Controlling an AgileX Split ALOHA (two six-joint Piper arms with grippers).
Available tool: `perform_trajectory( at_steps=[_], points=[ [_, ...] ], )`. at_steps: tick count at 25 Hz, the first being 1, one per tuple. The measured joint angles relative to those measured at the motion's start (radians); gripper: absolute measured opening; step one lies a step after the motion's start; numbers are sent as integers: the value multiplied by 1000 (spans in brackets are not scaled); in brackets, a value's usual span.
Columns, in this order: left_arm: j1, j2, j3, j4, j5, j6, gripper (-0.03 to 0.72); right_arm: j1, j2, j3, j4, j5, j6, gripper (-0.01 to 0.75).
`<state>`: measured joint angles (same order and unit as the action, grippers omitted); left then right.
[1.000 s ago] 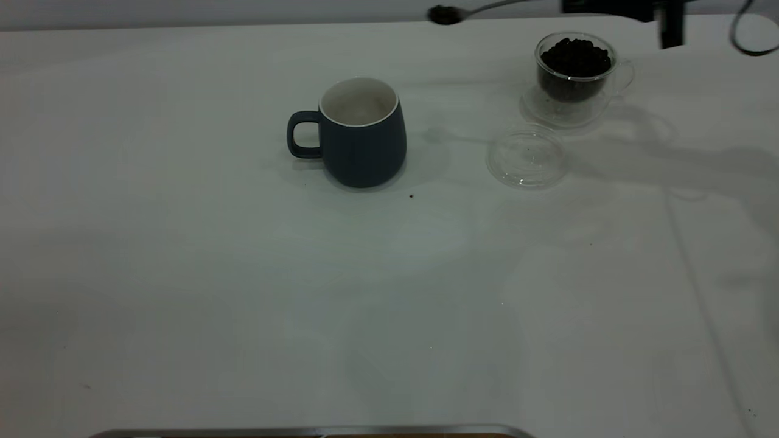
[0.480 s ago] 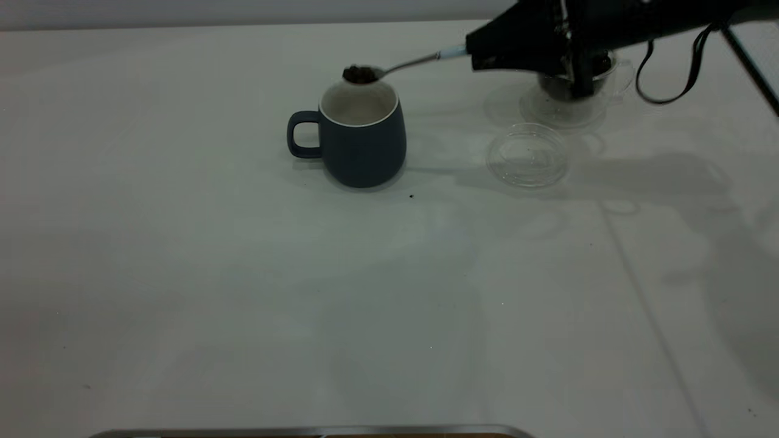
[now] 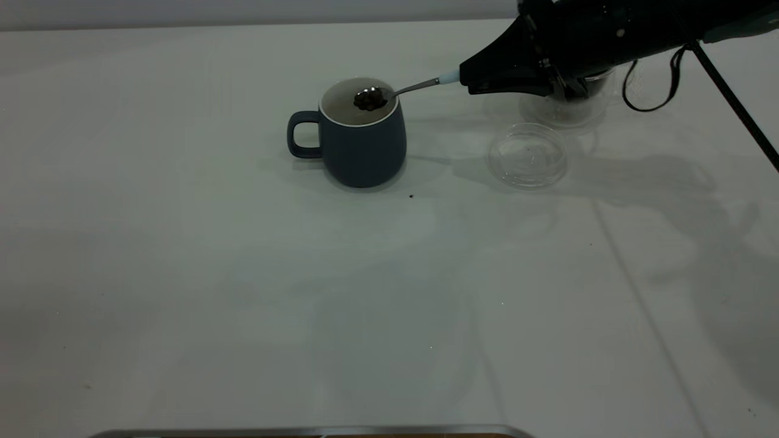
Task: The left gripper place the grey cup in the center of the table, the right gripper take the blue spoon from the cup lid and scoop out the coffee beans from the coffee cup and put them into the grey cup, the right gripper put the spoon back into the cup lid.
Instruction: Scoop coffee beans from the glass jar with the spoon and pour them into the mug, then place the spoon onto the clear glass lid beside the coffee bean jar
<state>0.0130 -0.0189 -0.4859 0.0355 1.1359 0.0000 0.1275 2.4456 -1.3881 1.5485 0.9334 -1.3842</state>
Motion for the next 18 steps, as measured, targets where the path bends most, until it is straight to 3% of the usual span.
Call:
perform_trajectory(
  at_steps=[4, 9, 15, 18],
  points=[
    [0, 0, 0, 0, 0, 0, 590, 35, -40, 0, -11, -66, -161, 103],
    [0, 0, 0, 0, 0, 0, 590, 59, -127, 0, -47, -162, -233, 103],
    [0, 0, 0, 0, 0, 0, 590, 54, -279, 2, -246, -183, -124, 103],
    [0, 0, 0, 0, 0, 0, 590, 8, -393, 33, -362, -157, -22, 103]
  ],
)
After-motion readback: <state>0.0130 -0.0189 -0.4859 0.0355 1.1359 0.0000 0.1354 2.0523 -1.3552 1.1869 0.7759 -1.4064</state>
